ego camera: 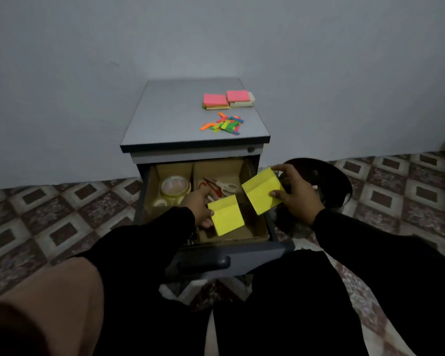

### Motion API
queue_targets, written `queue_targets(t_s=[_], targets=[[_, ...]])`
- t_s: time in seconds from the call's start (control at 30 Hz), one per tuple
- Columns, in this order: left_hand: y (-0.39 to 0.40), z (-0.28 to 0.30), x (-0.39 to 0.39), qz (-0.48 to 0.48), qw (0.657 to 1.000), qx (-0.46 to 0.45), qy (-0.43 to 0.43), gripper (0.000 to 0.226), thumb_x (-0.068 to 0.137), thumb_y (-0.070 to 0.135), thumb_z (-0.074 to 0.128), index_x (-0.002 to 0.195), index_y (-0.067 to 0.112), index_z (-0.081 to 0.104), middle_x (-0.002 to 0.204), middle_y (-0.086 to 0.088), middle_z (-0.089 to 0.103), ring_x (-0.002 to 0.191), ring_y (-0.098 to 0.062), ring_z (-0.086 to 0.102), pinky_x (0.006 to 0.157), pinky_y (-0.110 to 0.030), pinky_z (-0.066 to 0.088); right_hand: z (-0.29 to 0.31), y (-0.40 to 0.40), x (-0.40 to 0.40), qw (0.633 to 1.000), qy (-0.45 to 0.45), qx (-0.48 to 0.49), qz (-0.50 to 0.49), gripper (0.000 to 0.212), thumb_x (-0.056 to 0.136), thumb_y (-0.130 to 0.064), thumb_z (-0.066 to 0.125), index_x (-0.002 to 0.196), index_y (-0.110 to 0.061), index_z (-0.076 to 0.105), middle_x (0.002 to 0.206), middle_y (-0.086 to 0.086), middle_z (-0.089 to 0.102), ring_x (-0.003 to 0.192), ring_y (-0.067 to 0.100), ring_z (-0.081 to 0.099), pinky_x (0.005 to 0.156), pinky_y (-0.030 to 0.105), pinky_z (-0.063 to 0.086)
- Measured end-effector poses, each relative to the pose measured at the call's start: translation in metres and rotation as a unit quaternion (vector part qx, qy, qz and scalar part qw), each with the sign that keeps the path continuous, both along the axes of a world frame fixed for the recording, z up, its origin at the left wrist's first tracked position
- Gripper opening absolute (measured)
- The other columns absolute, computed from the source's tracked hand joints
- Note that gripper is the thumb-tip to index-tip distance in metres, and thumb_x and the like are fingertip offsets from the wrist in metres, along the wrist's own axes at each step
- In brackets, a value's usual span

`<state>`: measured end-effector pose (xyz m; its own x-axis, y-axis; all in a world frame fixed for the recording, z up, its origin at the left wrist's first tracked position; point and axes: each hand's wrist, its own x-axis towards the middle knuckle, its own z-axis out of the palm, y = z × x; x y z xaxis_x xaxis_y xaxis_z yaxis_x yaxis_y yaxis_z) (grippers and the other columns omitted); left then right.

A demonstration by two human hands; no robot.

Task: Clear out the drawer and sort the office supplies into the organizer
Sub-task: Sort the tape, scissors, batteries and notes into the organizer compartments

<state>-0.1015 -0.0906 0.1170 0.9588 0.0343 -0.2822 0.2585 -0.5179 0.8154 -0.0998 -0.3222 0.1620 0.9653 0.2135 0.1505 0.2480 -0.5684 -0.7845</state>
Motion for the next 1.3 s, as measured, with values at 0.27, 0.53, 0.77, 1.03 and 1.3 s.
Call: queue_targets(t_s=[0.27, 0.53, 0.77, 1.03, 1.3], targets=[[-0.023, -0.037, 0.007, -0.024, 0.999, 0.014, 0.040, 0.035, 0.088, -0.017, 0.043, 0.089, 0.018, 0.051, 0.087, -0.007, 0.045, 0.054, -0.025, 0.053, 0.056, -0.036, 0.050, -0.023, -0.017, -0.001, 0.999, 0.038, 0.028, -0.005, 0.045, 0.089, 0.002, 0.055, 0.129, -0.013, 0.039, 0.107, 0.002, 0.050, 0.096, 0.016, 0.051, 0.065, 0.015, 0.043], [-0.038, -0.055, 0.014, -0.046, 0.996, 0.051, 0.059, 0.033, 0.088, -0.016, 0.040, 0.090, 0.015, 0.051, 0.089, -0.011, 0.047, 0.065, -0.033, 0.058, 0.059, -0.040, 0.052, -0.046, -0.029, 0.007, 0.995, 0.082, 0.046, -0.018, 0.045, 0.091, 0.000, 0.054, 0.130, -0.013, 0.037, 0.111, 0.011, 0.053, 0.096, 0.022, 0.052, 0.058, 0.016, 0.041], [-0.042, -0.075, 0.016, -0.009, 0.998, 0.023, 0.064, 0.031, 0.087, -0.018, 0.042, 0.101, 0.004, 0.060, 0.086, -0.017, 0.052, 0.061, -0.027, 0.051, 0.068, -0.040, 0.051, -0.055, -0.031, 0.014, 0.993, 0.103, 0.046, -0.024, 0.043, 0.092, -0.002, 0.054, 0.129, -0.016, 0.037, 0.111, 0.009, 0.053, 0.092, 0.024, 0.055, 0.062, 0.019, 0.046], [-0.041, -0.079, 0.021, -0.029, 0.994, 0.061, 0.090, 0.048, 0.085, -0.017, 0.051, 0.123, 0.010, 0.060, 0.128, -0.015, 0.054, 0.099, -0.035, 0.062, 0.086, -0.042, 0.054, -0.063, -0.025, 0.018, 0.988, 0.127, 0.082, -0.019, 0.039, 0.092, -0.002, 0.053, 0.115, -0.029, 0.037, 0.112, 0.010, 0.054, 0.098, 0.028, 0.055, 0.075, 0.040, 0.052], [-0.034, -0.080, 0.023, -0.075, 0.986, 0.123, 0.089, 0.045, 0.084, -0.003, 0.060, 0.128, 0.008, 0.056, 0.084, 0.008, 0.051, 0.090, -0.014, 0.046, 0.091, -0.029, 0.043, -0.071, -0.023, 0.022, 0.984, 0.143, 0.099, -0.031, 0.042, 0.091, 0.001, 0.053, 0.114, -0.031, 0.039, 0.108, 0.010, 0.053, 0.102, 0.031, 0.054, 0.080, 0.044, 0.052]])
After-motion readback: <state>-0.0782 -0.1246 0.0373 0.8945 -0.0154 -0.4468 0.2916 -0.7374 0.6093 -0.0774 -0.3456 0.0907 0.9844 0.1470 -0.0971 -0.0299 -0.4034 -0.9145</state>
